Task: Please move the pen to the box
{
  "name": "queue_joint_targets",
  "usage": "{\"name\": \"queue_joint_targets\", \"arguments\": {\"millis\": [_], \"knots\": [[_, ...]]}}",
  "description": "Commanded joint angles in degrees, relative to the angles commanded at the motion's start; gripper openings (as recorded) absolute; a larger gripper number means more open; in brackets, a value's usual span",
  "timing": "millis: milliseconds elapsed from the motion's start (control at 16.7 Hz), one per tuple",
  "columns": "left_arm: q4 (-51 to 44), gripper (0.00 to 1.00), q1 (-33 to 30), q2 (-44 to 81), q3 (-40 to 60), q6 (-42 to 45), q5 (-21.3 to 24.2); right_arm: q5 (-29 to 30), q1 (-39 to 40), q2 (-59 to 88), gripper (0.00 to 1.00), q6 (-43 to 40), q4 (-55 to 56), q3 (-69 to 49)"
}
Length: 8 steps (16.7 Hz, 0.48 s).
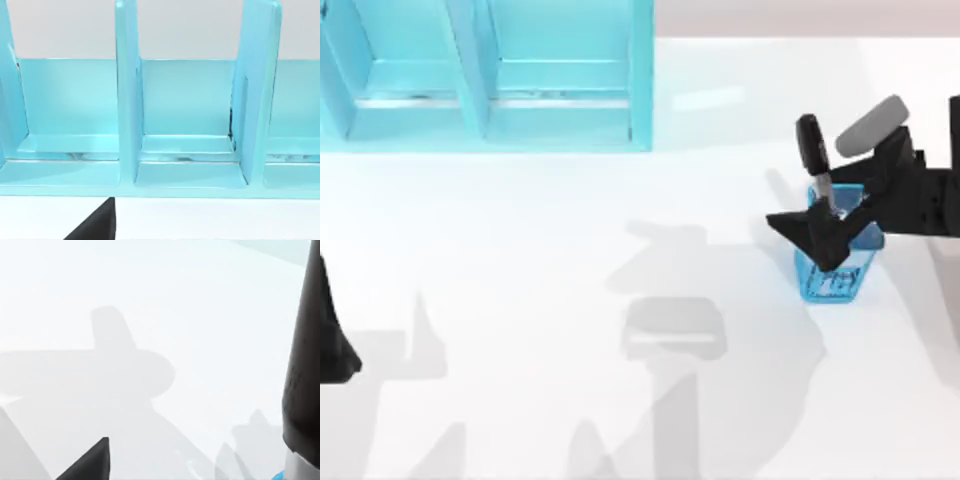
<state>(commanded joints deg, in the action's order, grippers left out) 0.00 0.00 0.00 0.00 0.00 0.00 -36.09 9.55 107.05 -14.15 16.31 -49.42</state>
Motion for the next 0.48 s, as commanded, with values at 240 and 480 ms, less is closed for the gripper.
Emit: {"name": "queue_joint_targets", "arguments": {"millis": [240, 480], "knots": [[0.00, 1.00, 0.00, 0.00, 0.00, 0.00, 0.00, 0.00, 0.00, 0.00, 0.70, 0.00, 0.00, 0.00], [0.00, 1.00, 0.00, 0.00, 0.00, 0.00, 0.00, 0.00, 0.00, 0.00, 0.40, 0.00, 0.00, 0.00]]}}
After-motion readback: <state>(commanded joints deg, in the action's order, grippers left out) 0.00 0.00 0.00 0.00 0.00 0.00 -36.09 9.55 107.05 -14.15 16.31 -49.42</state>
